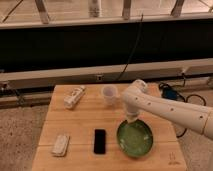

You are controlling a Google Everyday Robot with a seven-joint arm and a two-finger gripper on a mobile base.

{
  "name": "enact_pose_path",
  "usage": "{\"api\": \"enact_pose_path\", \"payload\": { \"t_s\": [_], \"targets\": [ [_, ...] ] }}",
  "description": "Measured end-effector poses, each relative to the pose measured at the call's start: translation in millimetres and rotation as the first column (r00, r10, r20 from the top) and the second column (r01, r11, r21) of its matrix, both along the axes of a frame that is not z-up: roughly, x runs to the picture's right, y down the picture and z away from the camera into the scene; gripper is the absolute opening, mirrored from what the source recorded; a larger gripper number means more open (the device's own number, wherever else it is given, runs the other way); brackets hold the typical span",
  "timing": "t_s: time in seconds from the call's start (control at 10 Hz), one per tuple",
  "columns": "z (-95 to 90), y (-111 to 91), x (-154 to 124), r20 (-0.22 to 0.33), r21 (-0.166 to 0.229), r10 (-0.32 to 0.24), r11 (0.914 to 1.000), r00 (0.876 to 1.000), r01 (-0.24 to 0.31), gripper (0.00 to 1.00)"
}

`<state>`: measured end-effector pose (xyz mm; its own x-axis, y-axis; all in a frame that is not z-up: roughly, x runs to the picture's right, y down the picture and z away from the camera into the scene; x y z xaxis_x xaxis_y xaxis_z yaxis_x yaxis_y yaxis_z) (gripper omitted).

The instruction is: Drag the ceramic bowl in a circle

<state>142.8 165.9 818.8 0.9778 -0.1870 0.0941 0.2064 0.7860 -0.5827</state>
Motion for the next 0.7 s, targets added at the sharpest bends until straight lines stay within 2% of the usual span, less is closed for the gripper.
{"api": "enact_pose_path", "payload": {
  "t_s": [0.7],
  "targets": [
    [-3.9, 1.6, 0.7, 0.005, -0.001, -0.009, 1.0, 1.0, 0.009, 0.02]
  ]
}}
